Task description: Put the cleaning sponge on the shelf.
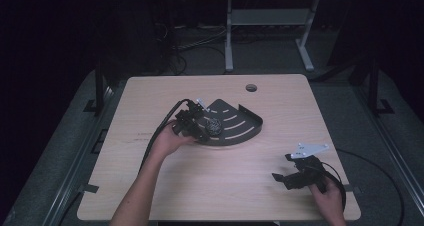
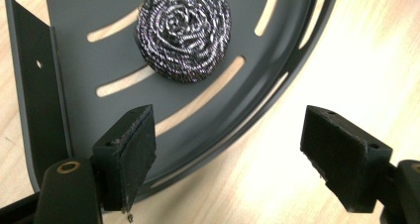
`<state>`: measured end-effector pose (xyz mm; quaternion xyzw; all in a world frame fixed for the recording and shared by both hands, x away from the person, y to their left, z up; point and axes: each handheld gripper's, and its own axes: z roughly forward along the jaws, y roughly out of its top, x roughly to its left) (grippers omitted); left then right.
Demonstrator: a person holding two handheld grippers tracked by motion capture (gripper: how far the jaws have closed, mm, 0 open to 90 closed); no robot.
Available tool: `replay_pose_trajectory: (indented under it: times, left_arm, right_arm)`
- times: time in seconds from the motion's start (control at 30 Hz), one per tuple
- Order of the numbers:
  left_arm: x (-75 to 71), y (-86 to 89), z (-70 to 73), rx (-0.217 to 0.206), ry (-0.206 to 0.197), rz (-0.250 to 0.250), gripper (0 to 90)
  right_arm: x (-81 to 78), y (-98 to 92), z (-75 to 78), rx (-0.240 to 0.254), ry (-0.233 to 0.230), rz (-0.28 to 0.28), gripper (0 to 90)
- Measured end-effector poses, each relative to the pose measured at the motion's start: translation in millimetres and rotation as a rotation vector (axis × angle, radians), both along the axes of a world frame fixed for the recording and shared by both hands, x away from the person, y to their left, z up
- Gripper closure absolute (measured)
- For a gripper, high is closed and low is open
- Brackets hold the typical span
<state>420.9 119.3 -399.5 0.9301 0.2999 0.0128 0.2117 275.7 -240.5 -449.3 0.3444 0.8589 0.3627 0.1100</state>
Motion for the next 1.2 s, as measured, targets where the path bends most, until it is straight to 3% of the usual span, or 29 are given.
replay_pose_trajectory:
  times: [0.6,0.8,1.2]
  left_arm:
    - [-29.6,15.9,-2.7,-0.02,-0.001,0.001,21.0]
    - [-39.0,21.3,-6.7,-0.004,0.007,-0.001,21.0]
    - [-59.0,28.3,-7.9,-0.029,-0.001,0.001,21.1]
  right_arm:
    - [0.5,1.6,-0.3,-0.01,-0.002,0.003,13.9]
    - [0.3,1.8,-0.2,-0.01,-0.001,0.003,13.9]
    - [0.7,2.2,-0.7,-0.011,0.0,0.001,13.8]
